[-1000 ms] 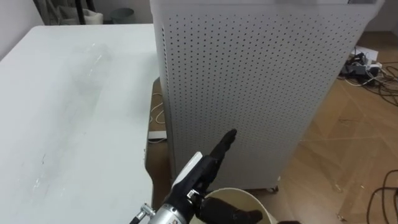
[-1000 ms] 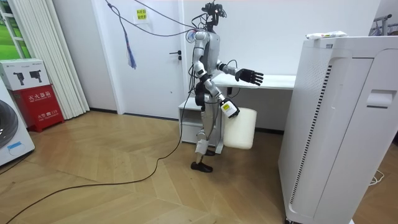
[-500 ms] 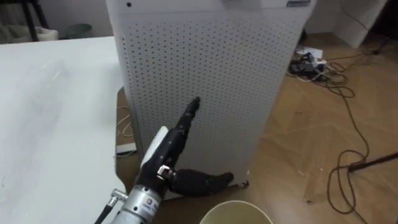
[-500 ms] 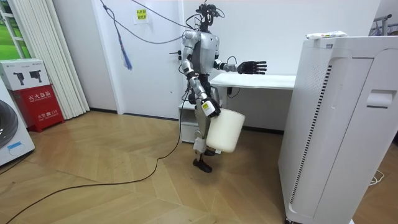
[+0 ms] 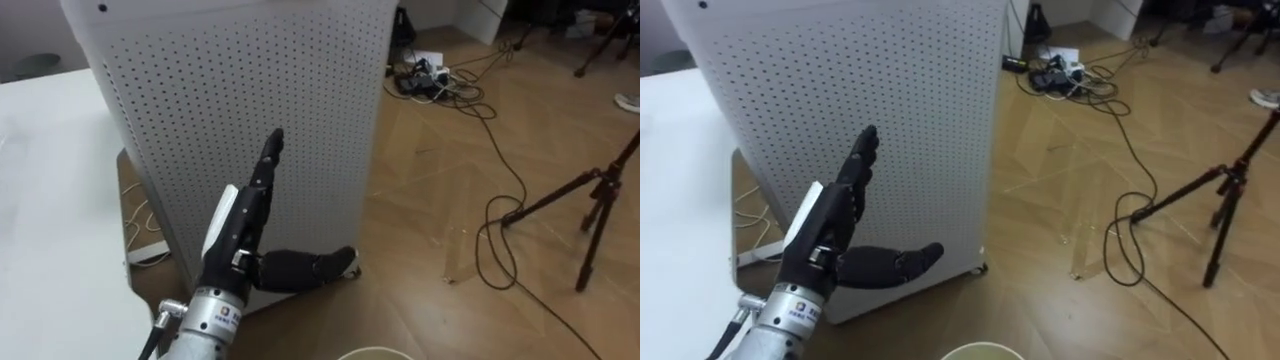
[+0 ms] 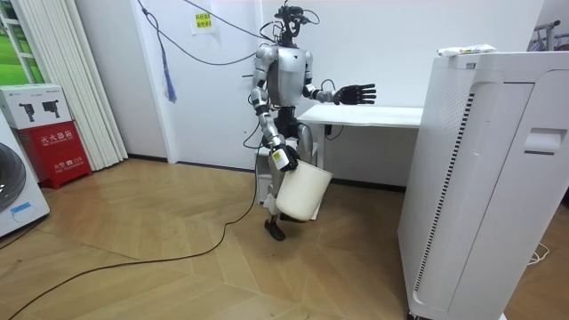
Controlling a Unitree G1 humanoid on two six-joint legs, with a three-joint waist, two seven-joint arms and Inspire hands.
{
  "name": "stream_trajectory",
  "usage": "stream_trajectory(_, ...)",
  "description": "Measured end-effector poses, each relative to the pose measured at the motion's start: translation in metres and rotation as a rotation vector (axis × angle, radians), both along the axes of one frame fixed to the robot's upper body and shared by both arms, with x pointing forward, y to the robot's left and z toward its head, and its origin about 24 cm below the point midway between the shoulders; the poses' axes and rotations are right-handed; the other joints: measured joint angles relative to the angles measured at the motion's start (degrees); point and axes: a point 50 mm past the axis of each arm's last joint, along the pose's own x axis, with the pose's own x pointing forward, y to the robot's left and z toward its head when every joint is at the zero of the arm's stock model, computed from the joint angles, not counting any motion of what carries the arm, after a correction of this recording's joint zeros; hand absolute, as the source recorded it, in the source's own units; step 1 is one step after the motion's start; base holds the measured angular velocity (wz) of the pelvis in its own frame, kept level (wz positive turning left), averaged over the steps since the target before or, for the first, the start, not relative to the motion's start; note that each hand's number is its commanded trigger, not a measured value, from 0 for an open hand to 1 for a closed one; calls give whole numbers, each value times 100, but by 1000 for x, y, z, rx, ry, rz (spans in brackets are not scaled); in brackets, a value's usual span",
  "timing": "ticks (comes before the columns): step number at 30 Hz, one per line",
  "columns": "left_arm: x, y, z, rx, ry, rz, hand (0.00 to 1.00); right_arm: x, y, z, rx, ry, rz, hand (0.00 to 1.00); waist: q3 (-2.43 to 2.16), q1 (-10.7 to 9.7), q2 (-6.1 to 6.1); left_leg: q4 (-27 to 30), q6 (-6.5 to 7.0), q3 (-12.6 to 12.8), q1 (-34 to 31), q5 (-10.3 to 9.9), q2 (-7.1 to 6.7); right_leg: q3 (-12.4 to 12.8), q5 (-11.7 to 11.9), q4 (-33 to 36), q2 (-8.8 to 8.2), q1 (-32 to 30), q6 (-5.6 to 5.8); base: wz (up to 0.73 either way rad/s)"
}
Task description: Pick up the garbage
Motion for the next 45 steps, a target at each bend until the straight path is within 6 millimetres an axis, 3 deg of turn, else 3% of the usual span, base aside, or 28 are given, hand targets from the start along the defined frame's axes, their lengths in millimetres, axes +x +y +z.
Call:
stream_trajectory(5, -4, 2, -1, 28, -11, 19, 0, 0, -2, 1, -6, -8, 13, 100, -1, -21, 5, 34, -28, -3, 3, -10, 41, -69, 1, -1, 8, -17, -2, -7)
stream_trajectory(7, -8, 4, -3, 36, -11, 32, 0, 0, -2, 1, -5, -11, 23, 100, -1, 39, 5, 112, -44, -184, 6, -20, 49, 19, 8, -8, 34, -24, -15, -36)
stream_trajectory(9, -13, 7, -7, 31, 5, 55, 0, 3, 0, 3, -10, -23, 55, 100, 5, 168, 36, 206, -101, -760, 33, -54, 39, 162, 34, -56, 102, -12, -59, -62)
stream_trajectory(11, -13, 10, -7, 30, 8, 66, 0, 6, 2, 5, -1, -34, 73, 100, 9, 203, 73, 279, -119, -1125, -6, -65, 17, 206, 65, -101, 139, -9, -92, -42)
stream_trajectory(14, -12, 16, -4, 27, -4, 91, 0, 7, 5, 6, 10, -45, 92, 100, 16, 197, 106, 594, -148, -1441, -142, -85, -3, 406, 76, -96, 214, -16, -112, -24)
stream_trajectory(16, -13, 17, 2, 22, -29, 96, 0, 7, 5, 6, 15, -42, 98, 100, 30, 212, 98, 1267, -160, -1654, -574, -79, 10, 655, 99, -85, 193, 8, -128, -8)
stream_trajectory(17, -16, 17, 2, 16, -34, 94, 0, 5, 3, 6, 14, -35, 96, 100, 26, 258, 63, 1364, -217, -1973, -734, -93, -120, 884, 103, -93, 183, 10, -126, 18)
stream_trajectory(18, -16, 14, 3, 14, -44, 82, 0, 5, 0, 6, 11, -35, 89, 100, -4, 256, 121, 1132, -274, -2325, -856, -58, -286, 1041, 88, -108, 166, -19, -101, 27)
stream_trajectory(19, -15, 13, 5, 11, -55, 76, 0, 5, -3, 6, 2, -35, 87, 100, -6, 280, 128, 965, -328, -2458, -929, -24, -379, 1114, 66, -103, 156, -42, -74, 37)
stream_trajectory(20, -15, 10, 10, -1, -88, 72, 0, 5, -9, 7, -16, -33, 84, 100, -4, 408, 137, 446, -363, -2697, -1075, 69, -488, 1210, 10, -48, 173, -126, -17, 17)
stream_trajectory(21, -15, 11, 13, 8, -119, 88, 0, 3, -9, 6, -19, -27, 81, 100, -47, 541, 127, 328, -10, -2598, -1140, 352, -493, 1406, -95, 103, 187, -250, 43, 8)
stream_trajectory(22, -15, 12, 14, 15, -128, 102, 0, 2, -7, 5, -18, -22, 87, 100, -59, 584, 94, 269, 106, -2492, -1085, 405, -514, 1406, -132, 190, 169, -326, 85, -3)
stream_trajectory(24, -15, 22, 14, 28, -132, 153, 0, -2, -1, 4, -10, -13, 115, 100, -38, 706, -23, 283, 158, -2007, -888, 363, -469, 821, -108, 285, 30, -313, 102, -24)
stream_trajectory(25, -14, 26, 15, 31, -136, 169, 0, -1, 1, 4, -8, -16, 122, 100, -26, 685, -35, 441, 151, -1969, -890, 305, -451, 696, -107, 222, 4, -227, 100, -43)
stream_trajectory(26, -13, 33, 17, 37, -145, 196, 0, 3, 4, 5, -10, -24, 140, 100, 43, 634, -42, 1030, 177, -1936, -1001, 154, -386, 780, -105, 86, 9, 17, 99, -47)
stream_trajectory(27, -13, 35, 17, 29, -147, 210, 0, 4, 5, 5, -11, -28, 147, 100, 107, 639, -36, 1481, 221, -2001, -1194, 17, -407, 929, -107, 112, 36, 165, 97, -51)
stream_trajectory(28, -14, 33, 17, 19, -149, 209, 0, 4, 4, 6, -14, -28, 145, 100, 54, 631, 53, 1302, 201, -2213, -1191, 57, -391, 957, -130, 191, 63, 140, 112, -59)
stream_trajectory(29, -13, 31, 21, 8, -178, 200, 0, 8, 5, 7, -14, -36, 143, 100, 61, 639, 66, 1073, 207, -2303, -1123, -131, -423, 884, -389, 715, 16, -100, 176, -37)
stream_trajectory(30, -12, 31, 23, 10, -188, 199, 0, 10, 7, 7, -5, -40, 142, 100, 131, 543, -71, 1149, 305, -2193, -1090, -252, -554, 637, -631, 1625, -291, -414, 287, -20)
stream_trajectory(32, -12, 32, 20, 17, -177, 198, 0, 4, 9, 4, -5, -21, 145, 100, 107, 349, -166, 1319, 308, -2052, -1006, -387, -604, 383, -617, 2454, -616, -666, 325, 33)
stream_trajectory(33, -11, 32, 21, 19, -184, 199, 0, 2, 9, 3, -7, -17, 146, 100, 55, 331, -193, 1373, 302, -2015, -987, -425, -616, 396, -606, 2623, -655, -762, 346, 27)
stream_trajectory(35, -10, 34, 24, 28, -196, 204, 0, 3, 9, 3, -18, -21, 139, 100, 44, 389, -153, 1383, 249, -2008, -969, -418, -583, 386, -577, 2629, -607, -775, 392, -6)
stream_trajectory(37, -10, 36, 24, 29, -200, 221, 0, 3, 6, 4, -34, -19, 141, 100, 84, 367, -51, 1410, 270, -2028, -920, -412, -528, 320, -577, 2491, -565, -656, 392, 2)
stream_trajectory(39, -10, 34, 24, 20, -199, 224, 0, 1, 1, 3, -45, -8, 146, 100, 68, 356, 129, 1339, 258, -2134, -895, -399, -506, 313, -577, 2006, -396, -379, 392, 9)
stream_trajectory(41, -10, 33, 24, 35, -208, 230, 0, -1, 1, 2, -44, 2, 144, 100, 55, 204, 234, 1285, 252, -2276, -909, -370, -512, 248, -579, 1476, -288, -135, 390, 32)
stream_trajectory(45, -11, 31, 26, 98, -242, 246, 0, -4, 1, 0, -37, 17, 144, 100, 31, 170, 180, 929, 281, -2392, -834, -147, -674, 197, -577, 497, -267, 299, 388, 22)
